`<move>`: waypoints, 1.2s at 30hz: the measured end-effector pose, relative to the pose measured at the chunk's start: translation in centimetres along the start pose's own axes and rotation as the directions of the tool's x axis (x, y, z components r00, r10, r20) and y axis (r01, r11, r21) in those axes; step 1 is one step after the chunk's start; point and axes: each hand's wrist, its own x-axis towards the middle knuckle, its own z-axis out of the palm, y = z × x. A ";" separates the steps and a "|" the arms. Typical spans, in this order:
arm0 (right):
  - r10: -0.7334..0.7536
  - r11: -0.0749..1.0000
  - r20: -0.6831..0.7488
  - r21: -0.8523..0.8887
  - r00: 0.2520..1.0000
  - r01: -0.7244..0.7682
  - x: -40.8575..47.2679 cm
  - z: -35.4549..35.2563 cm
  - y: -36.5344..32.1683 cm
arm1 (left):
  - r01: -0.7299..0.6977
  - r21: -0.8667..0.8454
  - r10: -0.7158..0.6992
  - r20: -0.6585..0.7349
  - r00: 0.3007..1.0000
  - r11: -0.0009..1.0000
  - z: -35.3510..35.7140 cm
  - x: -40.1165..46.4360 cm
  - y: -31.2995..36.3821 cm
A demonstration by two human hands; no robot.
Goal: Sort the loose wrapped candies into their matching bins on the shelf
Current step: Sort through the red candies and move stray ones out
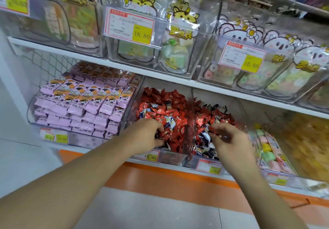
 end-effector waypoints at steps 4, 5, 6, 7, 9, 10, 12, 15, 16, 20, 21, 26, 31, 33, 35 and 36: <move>0.030 0.999 0.028 0.010 0.999 -0.031 0.1 0.3 0.7 | 0.061 -0.108 -0.064 -0.023 0.998 0.992 0.8 0.8 -0.2; 0.034 0.999 0.034 0.007 0.999 -0.034 0.0 0.4 0.7 | 0.061 -0.129 -0.067 -0.044 0.997 0.990 0.9 0.9 -0.3; 0.034 0.999 0.038 -0.001 0.999 -0.033 -0.1 0.5 0.6 | 0.054 -0.142 -0.064 -0.063 0.996 0.988 0.9 0.9 -0.4; 0.031 0.999 0.039 -0.008 0.999 -0.031 -0.1 0.5 0.6 | 0.044 -0.143 -0.056 -0.081 0.995 0.989 0.9 0.8 -0.4; 0.025 1.000 0.039 -0.013 0.999 -0.025 -0.3 0.4 0.3 | 0.002 -0.127 -0.019 -0.134 0.991 0.992 0.8 0.5 -0.3; 0.025 1.000 0.045 -0.019 0.999 -0.024 -0.3 0.4 0.1 | -0.028 -0.123 0.006 -0.175 0.985 0.992 0.7 0.4 -0.1; 0.015 0.998 0.053 -0.054 0.998 -0.013 -0.6 0.4 -0.4 | -0.079 -0.148 0.037 -0.263 0.964 0.986 0.1 0.0 0.3; -0.107 0.984 0.052 -0.136 0.993 0.113 -1.1 0.7 -1.7 | -0.134 -0.244 0.040 -0.355 0.934 0.961 -0.9 -1.0 1.4; -0.178 0.972 0.082 -0.139 0.980 0.189 -1.4 0.9 -2.4 | -0.149 -0.300 0.035 -0.355 0.934 0.942 -1.1 -1.3 2.0; -0.342 0.937 0.221 0.000 0.913 0.351 -2.7 1.5 -4.7 | -0.174 -0.607 0.043 -0.224 0.974 0.775 -1.2 -2.7 4.6; -0.339 0.940 0.199 0.032 0.919 0.340 -2.9 1.6 -4.9 | -0.171 -0.636 0.046 -0.208 0.977 0.752 -1.0 -2.8 5.0; -0.249 0.967 0.046 -0.039 0.967 0.251 -2.2 0.4 -4.1 | -0.149 -0.620 0.020 -0.211 0.977 0.771 -0.3 -2.2 4.6; -0.003 0.941 -0.037 -0.339 0.999 -0.009 -0.1 -1.8 -0.4 | -0.087 -0.230 0.061 -0.117 0.991 0.969 0.2 -1.3 2.4; 0.060 0.923 0.007 -0.381 0.998 -0.053 -0.1 -1.6 0.4 | -0.070 -0.146 0.066 -0.032 0.997 0.987 0.6 -0.8 2.3; 0.068 0.935 0.045 -0.352 0.997 -0.048 -0.3 -1.2 0.6 | -0.056 -0.086 0.059 0.036 0.998 0.995 0.9 -0.1 2.3; 0.063 0.939 0.053 -0.342 0.997 -0.042 -0.4 -1.0 0.4 | -0.047 -0.062 0.050 0.050 0.998 0.997 1.0 0.3 2.3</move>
